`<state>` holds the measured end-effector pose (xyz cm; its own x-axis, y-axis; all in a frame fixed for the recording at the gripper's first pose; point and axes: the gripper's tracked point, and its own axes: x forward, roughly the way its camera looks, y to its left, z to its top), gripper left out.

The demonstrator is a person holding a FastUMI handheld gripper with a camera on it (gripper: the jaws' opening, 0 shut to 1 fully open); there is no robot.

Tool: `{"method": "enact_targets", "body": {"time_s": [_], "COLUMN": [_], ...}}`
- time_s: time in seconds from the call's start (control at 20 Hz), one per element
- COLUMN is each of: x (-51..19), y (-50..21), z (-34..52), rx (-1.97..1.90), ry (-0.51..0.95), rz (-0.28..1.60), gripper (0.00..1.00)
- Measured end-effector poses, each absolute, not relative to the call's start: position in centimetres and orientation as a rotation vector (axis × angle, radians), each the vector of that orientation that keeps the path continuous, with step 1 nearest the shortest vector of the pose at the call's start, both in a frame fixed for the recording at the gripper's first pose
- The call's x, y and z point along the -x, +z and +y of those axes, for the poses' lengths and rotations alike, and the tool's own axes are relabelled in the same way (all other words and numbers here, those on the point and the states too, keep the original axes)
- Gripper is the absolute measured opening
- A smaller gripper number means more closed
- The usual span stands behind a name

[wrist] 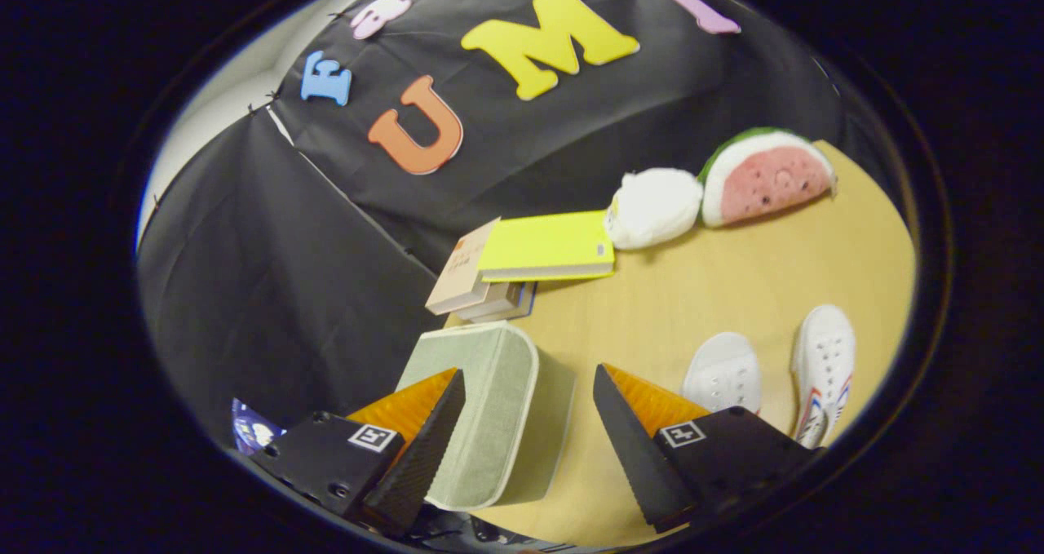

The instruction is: Open the storage box then place both shoes into the box .Put the left shoe in first, then the right shoe, with the right side of both shoes facing outward in a uniform manner.

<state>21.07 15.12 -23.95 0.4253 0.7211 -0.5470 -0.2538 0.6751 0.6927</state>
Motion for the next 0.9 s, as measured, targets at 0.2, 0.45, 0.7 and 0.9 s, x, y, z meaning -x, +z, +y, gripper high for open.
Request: {"method": "enact_targets", "body": {"time_s": [0.2,0.45,0.7,0.9], "x": [-21.2,-21.2,-19.9,-19.9], "y": [-27.7,-28.3,-28.4,-28.1], "z": [17.7,20.3,22.2,21.7], "rx": [-0.715,-0.873,-0.885,-0.903], "ry": [0.838,1.079,1.184,1.192], "rz": [1.126,1.262,1.344,1.365], "gripper": [1.00,1.00,0.99,0.69]}}
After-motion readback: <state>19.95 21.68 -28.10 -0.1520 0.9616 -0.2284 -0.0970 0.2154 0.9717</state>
